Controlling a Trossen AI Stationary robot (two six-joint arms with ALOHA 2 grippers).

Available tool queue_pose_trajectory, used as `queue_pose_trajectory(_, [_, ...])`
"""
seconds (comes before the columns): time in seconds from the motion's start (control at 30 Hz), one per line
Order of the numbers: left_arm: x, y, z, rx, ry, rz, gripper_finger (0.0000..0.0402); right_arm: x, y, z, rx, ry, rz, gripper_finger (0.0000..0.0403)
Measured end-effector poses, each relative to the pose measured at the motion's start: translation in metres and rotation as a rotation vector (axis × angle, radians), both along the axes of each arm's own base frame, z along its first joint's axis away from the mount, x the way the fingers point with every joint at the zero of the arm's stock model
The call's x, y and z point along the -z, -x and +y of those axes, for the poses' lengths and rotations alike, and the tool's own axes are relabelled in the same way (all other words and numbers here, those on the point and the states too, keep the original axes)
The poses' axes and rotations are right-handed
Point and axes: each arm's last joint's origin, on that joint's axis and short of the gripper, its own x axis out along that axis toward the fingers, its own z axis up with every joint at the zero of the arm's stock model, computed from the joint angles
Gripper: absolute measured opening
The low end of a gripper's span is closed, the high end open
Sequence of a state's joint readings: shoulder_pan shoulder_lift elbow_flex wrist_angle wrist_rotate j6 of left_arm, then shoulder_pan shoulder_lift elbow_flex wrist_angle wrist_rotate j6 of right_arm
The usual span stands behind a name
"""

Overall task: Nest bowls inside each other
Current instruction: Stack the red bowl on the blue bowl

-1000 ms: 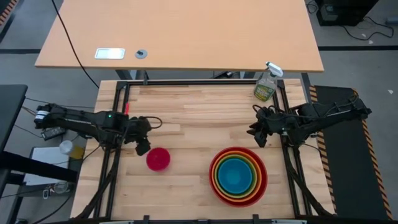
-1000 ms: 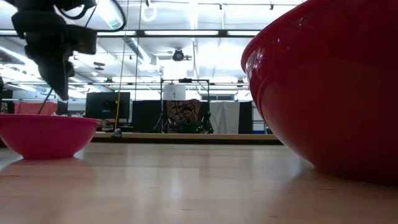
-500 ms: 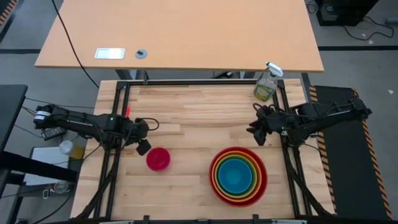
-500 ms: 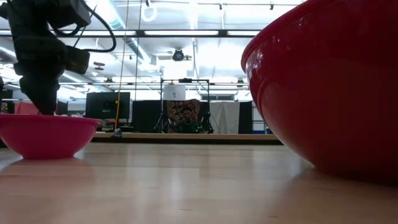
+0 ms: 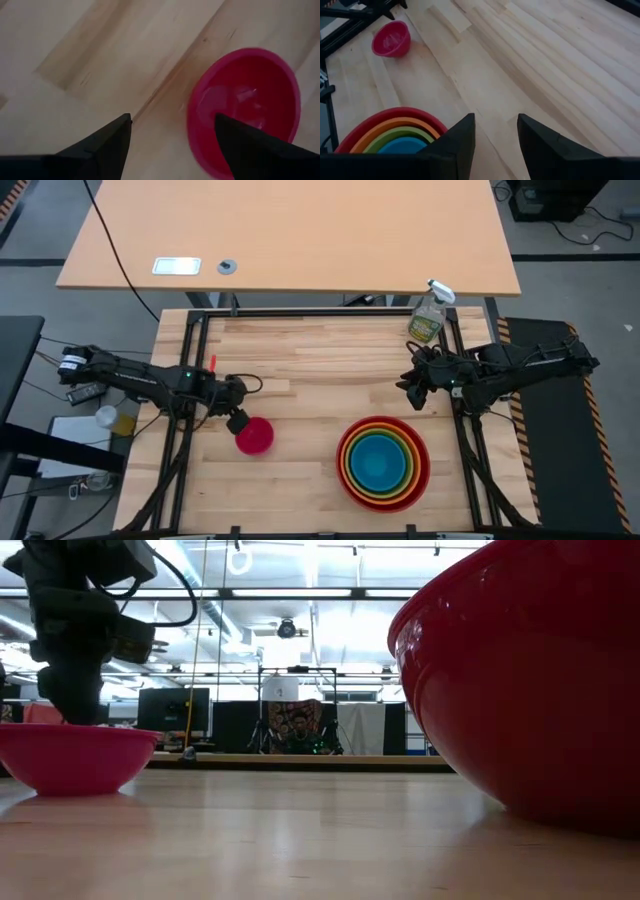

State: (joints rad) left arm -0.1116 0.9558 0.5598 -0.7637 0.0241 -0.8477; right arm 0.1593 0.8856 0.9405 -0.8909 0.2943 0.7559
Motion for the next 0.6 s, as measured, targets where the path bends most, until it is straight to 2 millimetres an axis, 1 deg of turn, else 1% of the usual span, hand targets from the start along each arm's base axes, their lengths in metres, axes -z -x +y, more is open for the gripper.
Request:
queue_pose_trajectory(0.1, [0.005, -0.007, -0.001, 0.001, 0.006, 0.007, 0.028, 0.0, 0.0, 0.0, 0.0, 0.0, 0.0, 0.0155])
queue_pose_trajectory(0.23, [0.012, -0.016, -0.003, 0.02, 0.037, 0.024, 0.0253, 0.0, 0.0, 0.0, -0.001, 0.0, 0.0, 0.0155])
queue_pose_trajectory(0.47, [0.024, -0.026, -0.011, 0.072, 0.052, 0.064, 0.0179, 0.0, 0.0, 0.0, -0.01, 0.009, 0.002, 0.0155])
queue_pose_trajectory(0.6, [0.029, -0.027, -0.015, 0.088, 0.048, 0.097, 0.0126, 0.0, 0.0, 0.0, -0.014, 0.012, 0.003, 0.0155])
